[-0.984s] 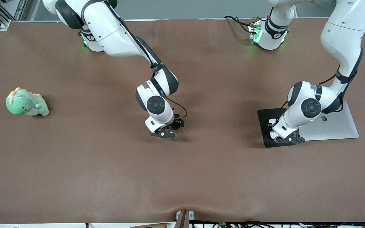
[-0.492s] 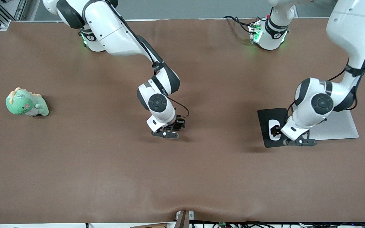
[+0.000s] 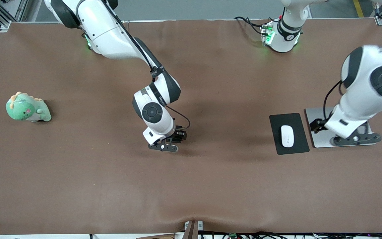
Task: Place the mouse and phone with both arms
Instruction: 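Release the mouse and withdraw the left gripper while the right gripper carries the phone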
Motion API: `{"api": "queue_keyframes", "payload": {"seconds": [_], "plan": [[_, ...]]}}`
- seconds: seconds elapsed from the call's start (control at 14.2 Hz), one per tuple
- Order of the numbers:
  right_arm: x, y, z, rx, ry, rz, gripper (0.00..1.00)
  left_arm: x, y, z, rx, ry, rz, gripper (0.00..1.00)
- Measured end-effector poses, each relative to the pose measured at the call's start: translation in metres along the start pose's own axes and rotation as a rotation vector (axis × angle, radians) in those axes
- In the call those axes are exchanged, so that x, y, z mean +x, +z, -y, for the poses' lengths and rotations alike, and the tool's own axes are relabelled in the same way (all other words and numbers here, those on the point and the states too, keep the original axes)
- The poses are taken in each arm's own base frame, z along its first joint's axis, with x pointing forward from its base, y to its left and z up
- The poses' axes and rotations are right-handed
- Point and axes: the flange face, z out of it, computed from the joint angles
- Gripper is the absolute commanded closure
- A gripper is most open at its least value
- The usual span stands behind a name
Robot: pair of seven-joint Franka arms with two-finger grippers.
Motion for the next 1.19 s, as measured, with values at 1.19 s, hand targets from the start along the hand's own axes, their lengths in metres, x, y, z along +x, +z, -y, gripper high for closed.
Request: {"api": "queue_keyframes", "payload": {"seconds": [1.19], "plan": [[0.054, -0.113, -0.409, -0.010, 0.005, 0.202, 0.88, -0.081, -0.129, 0.047, -0.142, -0.014, -0.005, 0.00]]}}
